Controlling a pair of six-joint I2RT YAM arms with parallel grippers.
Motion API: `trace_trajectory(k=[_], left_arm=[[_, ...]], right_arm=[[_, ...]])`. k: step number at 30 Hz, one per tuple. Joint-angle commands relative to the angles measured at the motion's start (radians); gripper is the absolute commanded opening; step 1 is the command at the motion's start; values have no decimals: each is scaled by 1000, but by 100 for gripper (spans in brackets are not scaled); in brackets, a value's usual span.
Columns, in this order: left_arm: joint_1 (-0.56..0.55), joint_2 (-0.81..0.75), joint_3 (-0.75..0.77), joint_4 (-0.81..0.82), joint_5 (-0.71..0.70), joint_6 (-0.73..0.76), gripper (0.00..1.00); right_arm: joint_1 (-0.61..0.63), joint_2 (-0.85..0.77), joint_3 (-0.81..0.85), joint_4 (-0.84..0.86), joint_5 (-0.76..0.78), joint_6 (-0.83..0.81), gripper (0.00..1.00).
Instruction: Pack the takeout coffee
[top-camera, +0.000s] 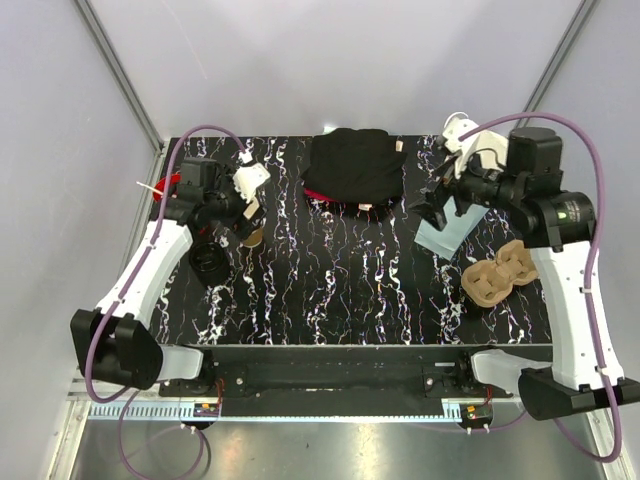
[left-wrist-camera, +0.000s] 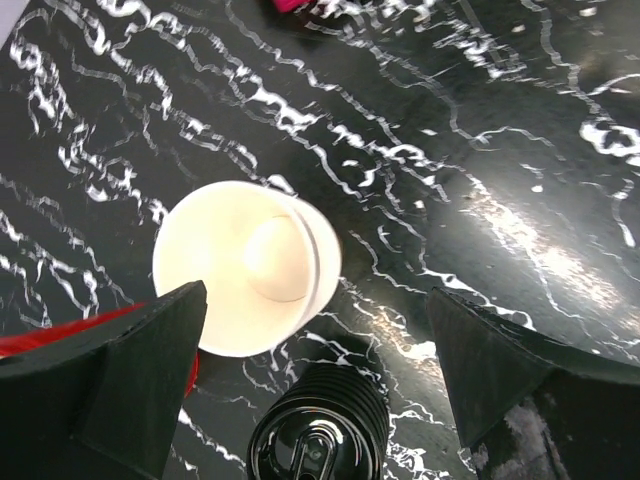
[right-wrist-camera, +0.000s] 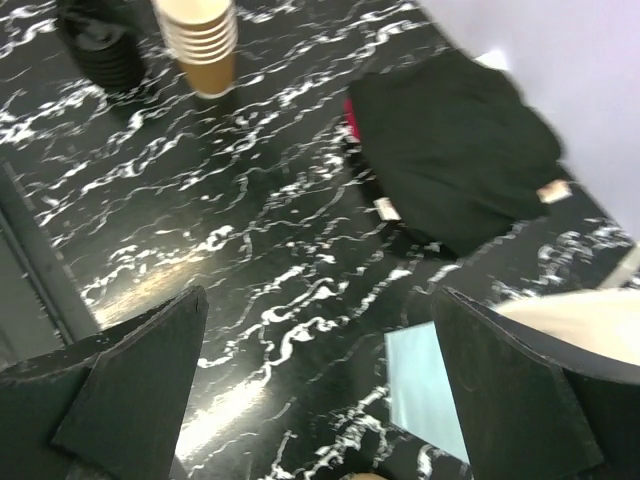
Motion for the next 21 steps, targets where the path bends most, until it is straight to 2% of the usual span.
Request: trace_trajectory(k=[1,7,11,18,21], left_arm=[[-4,27,2,91,-115,-44,99],[-13,61,6,107,-204,-61,99],[-19,64,5,92,-199,-50,89],[-25,104,31,32,-165,-18,81],[-27,136,49,1,-158,-12,75]], right_arm=[[80,22,-61,37,4,32,100],[163,25,-141,87,84,37,100],[171,28,-158,98,93,41,100],[179,26,-169,103,106,43,100],[180,22,-175,107,109,45,100]])
